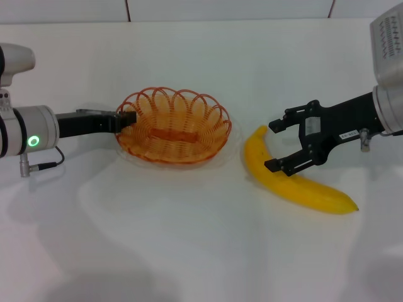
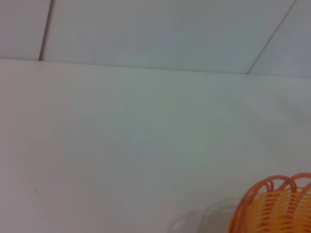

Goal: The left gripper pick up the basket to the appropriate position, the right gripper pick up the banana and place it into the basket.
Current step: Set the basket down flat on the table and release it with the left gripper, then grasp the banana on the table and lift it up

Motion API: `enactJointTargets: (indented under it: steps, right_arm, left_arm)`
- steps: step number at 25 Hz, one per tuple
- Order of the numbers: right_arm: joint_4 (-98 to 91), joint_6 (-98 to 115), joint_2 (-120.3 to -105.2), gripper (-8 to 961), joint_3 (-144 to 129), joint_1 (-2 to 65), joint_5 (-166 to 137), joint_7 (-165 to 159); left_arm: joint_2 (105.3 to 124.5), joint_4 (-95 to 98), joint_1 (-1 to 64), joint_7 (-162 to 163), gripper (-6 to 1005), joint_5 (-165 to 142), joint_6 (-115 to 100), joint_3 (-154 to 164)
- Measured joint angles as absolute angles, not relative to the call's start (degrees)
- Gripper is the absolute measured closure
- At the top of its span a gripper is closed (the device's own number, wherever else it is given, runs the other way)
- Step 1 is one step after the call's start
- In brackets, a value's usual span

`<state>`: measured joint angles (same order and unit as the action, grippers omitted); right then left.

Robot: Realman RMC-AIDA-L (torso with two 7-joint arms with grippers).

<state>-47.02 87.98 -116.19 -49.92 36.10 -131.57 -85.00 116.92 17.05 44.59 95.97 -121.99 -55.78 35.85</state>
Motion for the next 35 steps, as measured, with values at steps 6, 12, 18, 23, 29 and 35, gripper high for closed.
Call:
enactJointTargets:
  steps: [6, 12, 18, 23, 29, 35]
  right_arm:
    - [-47.02, 87.98, -116.19, 59, -49.92, 36.12, -131.57, -85.07]
    - [-47.02, 87.97, -116.21, 59, -49.92, 36.12, -131.57, -85.08]
    - [-47.02, 87.98, -116.28, 59, -49.92, 36.12, -131.57, -85.08]
    - [-46.94, 87.97, -116.28, 59, -49.92, 35.98, -131.57, -85.08]
    - [-46.93, 86.94, -116.28, 60, -49.76, 35.72, -131.18, -85.08]
    - [-46.35, 86.38, -116.36, 60, -49.30, 35.62, -130.88, -85.08]
  left_arm:
    - [116.90, 17.04, 44.51, 95.97, 903, -121.98, -55.78, 35.85]
    - [116.90, 17.05, 44.25, 95.97, 888, -121.95, -55.75, 35.52]
    - [117.02, 17.04, 44.19, 94.70, 705, -121.01, -55.64, 35.59]
    - [117.03, 16.59, 44.09, 90.53, 547, -118.31, -55.99, 35.84]
    - [116.78, 19.55, 43.35, 84.53, 434, -117.52, -58.05, 35.76]
    - [116.79, 23.73, 40.42, 77.69, 437, -114.72, -63.09, 35.90]
